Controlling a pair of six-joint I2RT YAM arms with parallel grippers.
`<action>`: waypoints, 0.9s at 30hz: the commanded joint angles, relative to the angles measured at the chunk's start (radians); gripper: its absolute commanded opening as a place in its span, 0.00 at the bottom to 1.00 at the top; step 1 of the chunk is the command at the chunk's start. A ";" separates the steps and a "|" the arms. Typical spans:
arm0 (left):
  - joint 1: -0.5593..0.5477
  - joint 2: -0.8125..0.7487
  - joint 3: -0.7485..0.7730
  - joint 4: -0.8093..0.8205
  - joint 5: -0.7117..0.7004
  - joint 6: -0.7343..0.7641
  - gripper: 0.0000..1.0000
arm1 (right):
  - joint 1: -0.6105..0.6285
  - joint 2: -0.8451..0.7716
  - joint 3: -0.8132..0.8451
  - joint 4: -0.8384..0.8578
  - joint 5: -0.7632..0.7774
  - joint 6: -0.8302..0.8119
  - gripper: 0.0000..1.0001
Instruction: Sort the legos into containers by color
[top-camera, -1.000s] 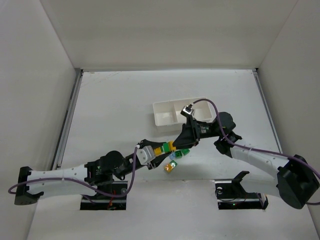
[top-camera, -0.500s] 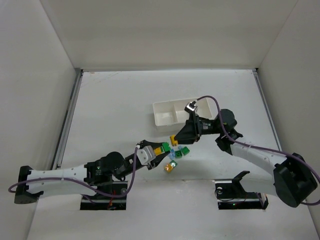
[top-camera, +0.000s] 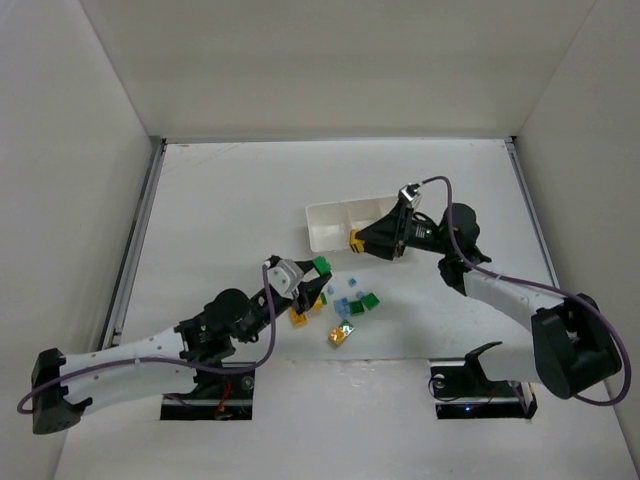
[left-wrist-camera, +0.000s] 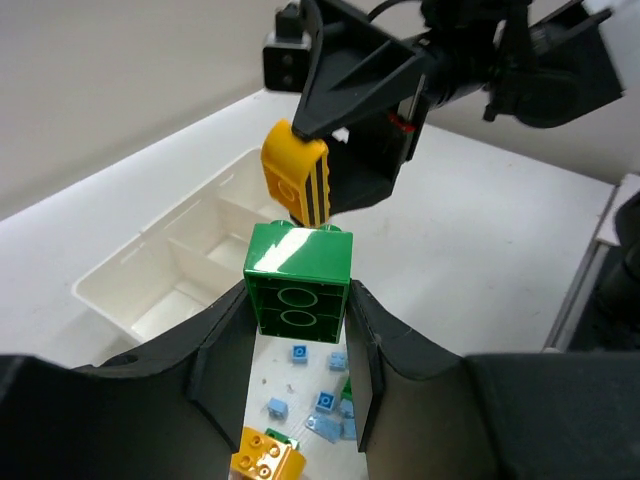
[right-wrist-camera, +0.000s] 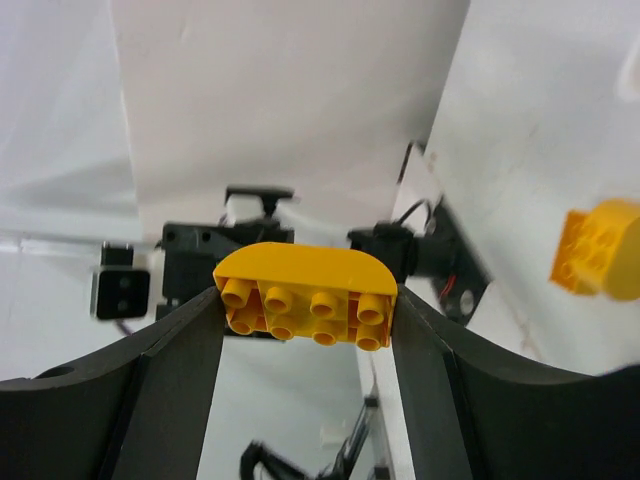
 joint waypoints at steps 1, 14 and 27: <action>0.063 0.061 0.022 0.080 -0.017 -0.094 0.11 | -0.050 0.031 0.072 -0.009 0.101 -0.103 0.37; 0.243 0.294 0.146 -0.029 -0.109 -0.371 0.13 | 0.025 0.071 0.344 -0.667 0.869 -0.749 0.36; 0.391 0.582 0.344 -0.083 0.038 -0.523 0.15 | 0.120 0.229 0.402 -0.717 1.081 -0.820 0.54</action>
